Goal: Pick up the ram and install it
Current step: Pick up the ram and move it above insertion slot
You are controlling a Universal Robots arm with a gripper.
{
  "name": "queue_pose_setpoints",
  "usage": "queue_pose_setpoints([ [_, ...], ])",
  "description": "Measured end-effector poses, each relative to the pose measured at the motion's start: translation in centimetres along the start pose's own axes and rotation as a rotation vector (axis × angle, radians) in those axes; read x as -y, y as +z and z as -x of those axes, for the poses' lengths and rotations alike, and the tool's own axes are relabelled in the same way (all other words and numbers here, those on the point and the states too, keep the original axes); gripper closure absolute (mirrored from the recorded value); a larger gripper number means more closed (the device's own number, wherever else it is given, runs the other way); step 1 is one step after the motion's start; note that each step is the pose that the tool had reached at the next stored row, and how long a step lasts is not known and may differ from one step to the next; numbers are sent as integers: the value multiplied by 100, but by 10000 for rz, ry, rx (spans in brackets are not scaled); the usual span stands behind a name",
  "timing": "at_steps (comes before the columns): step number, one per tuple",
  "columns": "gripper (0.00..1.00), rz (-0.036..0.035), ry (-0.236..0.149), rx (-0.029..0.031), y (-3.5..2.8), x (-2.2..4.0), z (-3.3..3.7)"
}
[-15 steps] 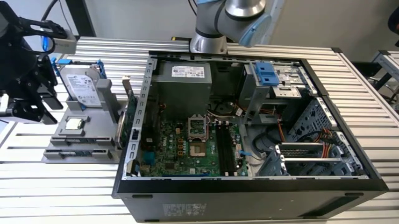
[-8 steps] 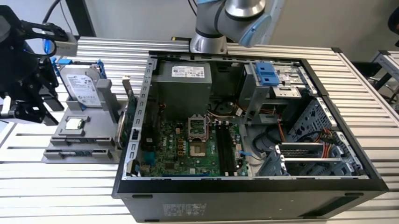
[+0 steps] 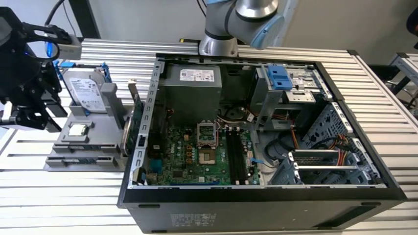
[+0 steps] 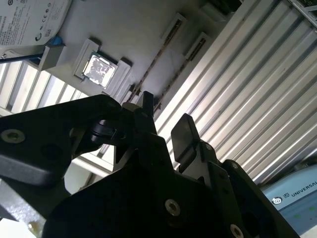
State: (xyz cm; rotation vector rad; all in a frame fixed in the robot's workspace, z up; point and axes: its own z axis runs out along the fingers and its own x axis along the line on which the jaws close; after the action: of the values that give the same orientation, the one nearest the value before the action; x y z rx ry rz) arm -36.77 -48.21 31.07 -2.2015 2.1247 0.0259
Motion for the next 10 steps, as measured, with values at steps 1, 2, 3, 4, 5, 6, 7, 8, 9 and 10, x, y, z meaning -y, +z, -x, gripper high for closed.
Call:
queue_pose_setpoints([
  [1,0,0,0,0,3,0,0],
  [2,0,0,0,0,8,0,0],
  [3,0,1,0,-1,12,-1,0],
  [4,0,2,1,-2,18,-1,2],
  [5,0,2,0,-4,23,-1,3],
  [6,0,1,0,-4,30,-1,5],
  [7,0,2,0,-5,36,-2,6],
  [8,0,0,0,-4,43,-2,7],
  [9,0,1,0,-5,49,-3,8],
  [10,0,1,0,-5,56,-4,9],
])
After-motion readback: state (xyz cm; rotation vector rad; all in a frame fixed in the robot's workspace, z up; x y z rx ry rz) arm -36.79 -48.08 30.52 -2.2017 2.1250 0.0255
